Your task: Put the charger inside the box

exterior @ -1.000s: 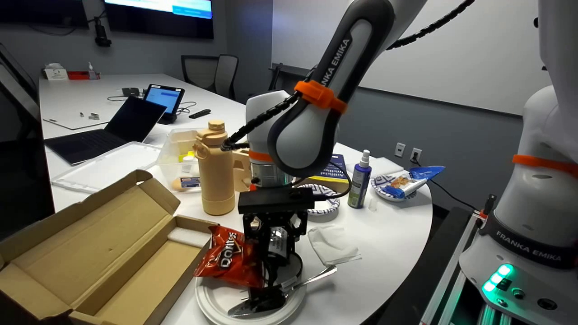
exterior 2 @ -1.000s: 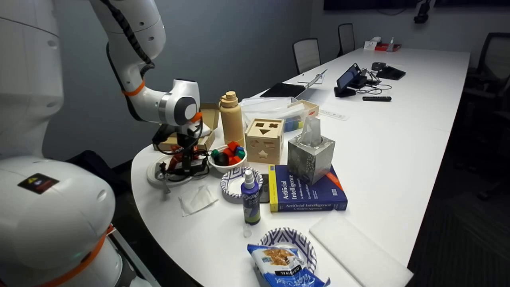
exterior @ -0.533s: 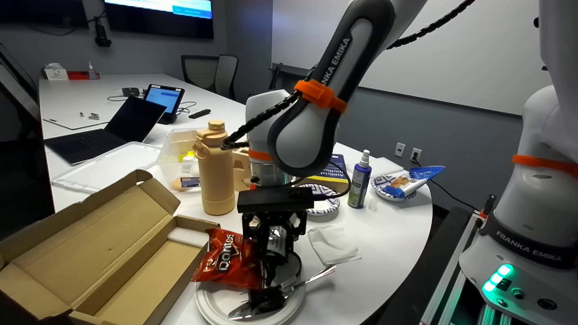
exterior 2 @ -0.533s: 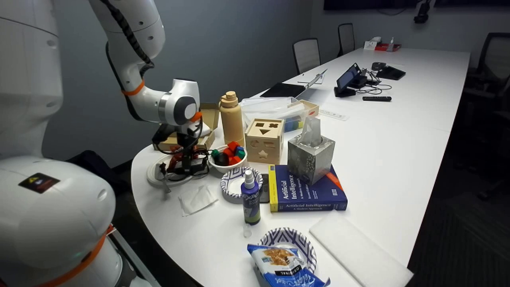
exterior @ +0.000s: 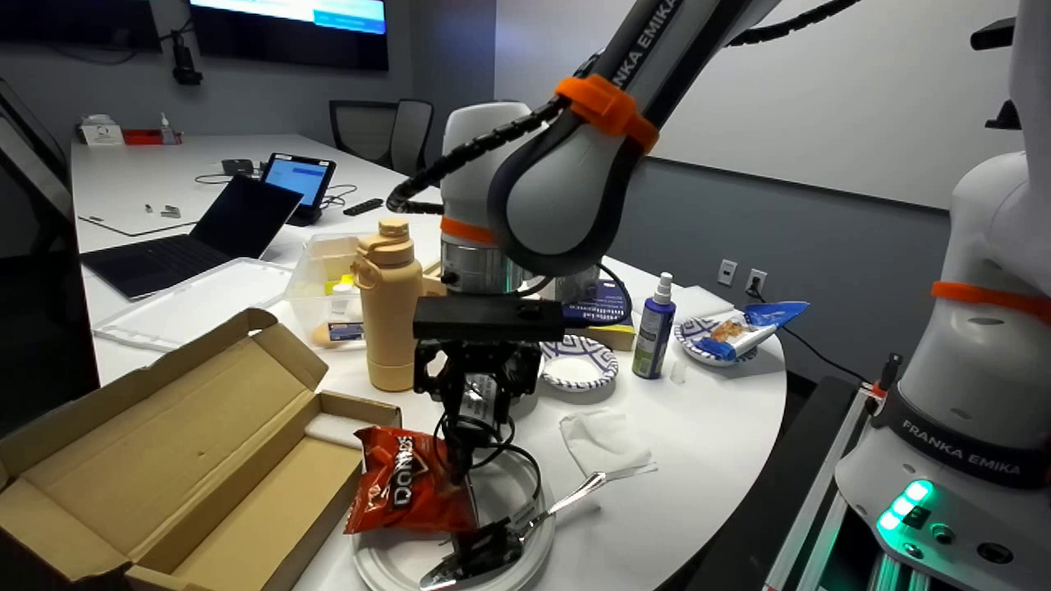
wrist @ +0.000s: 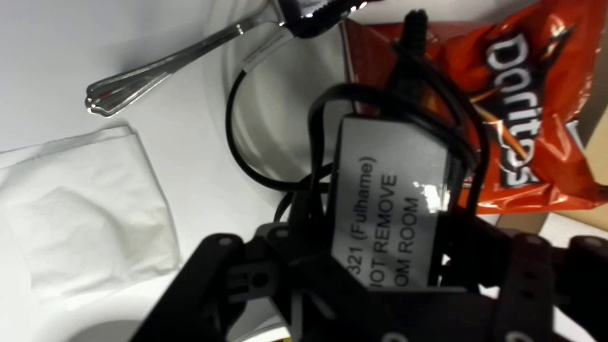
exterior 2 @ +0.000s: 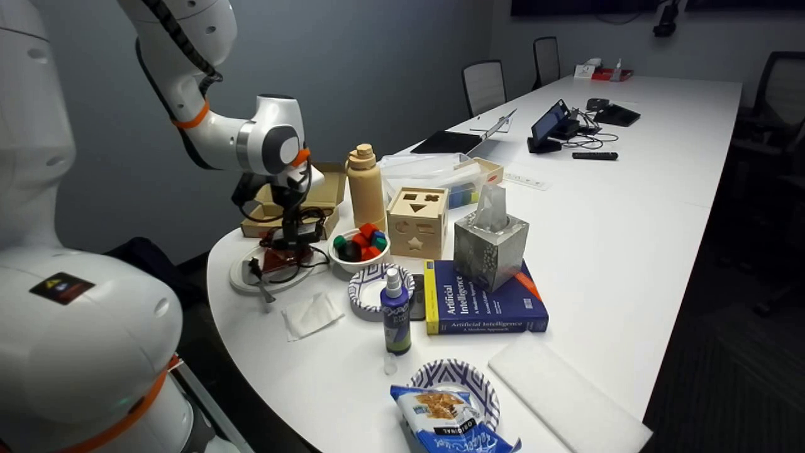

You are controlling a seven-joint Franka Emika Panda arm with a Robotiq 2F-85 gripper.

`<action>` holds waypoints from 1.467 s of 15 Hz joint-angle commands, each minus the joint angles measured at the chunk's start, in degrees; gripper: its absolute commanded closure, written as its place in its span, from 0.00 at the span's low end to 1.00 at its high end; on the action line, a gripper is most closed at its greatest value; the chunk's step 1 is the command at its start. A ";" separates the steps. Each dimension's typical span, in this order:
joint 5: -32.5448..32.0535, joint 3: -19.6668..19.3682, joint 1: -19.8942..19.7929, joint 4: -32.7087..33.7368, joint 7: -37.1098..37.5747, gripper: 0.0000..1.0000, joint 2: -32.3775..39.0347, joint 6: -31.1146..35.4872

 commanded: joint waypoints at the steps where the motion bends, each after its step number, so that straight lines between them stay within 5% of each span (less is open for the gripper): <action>1: 0.02 1.61 0.67 -0.31 -1.52 0.58 -5.44 -1.57; 9: -1.23 5.36 2.57 10.91 -7.34 0.58 -3.67 -3.67; 17: -11.56 2.01 6.49 25.95 -4.56 0.58 6.86 -10.65; 22: -9.87 0.54 8.33 34.15 -6.72 0.58 16.05 -13.69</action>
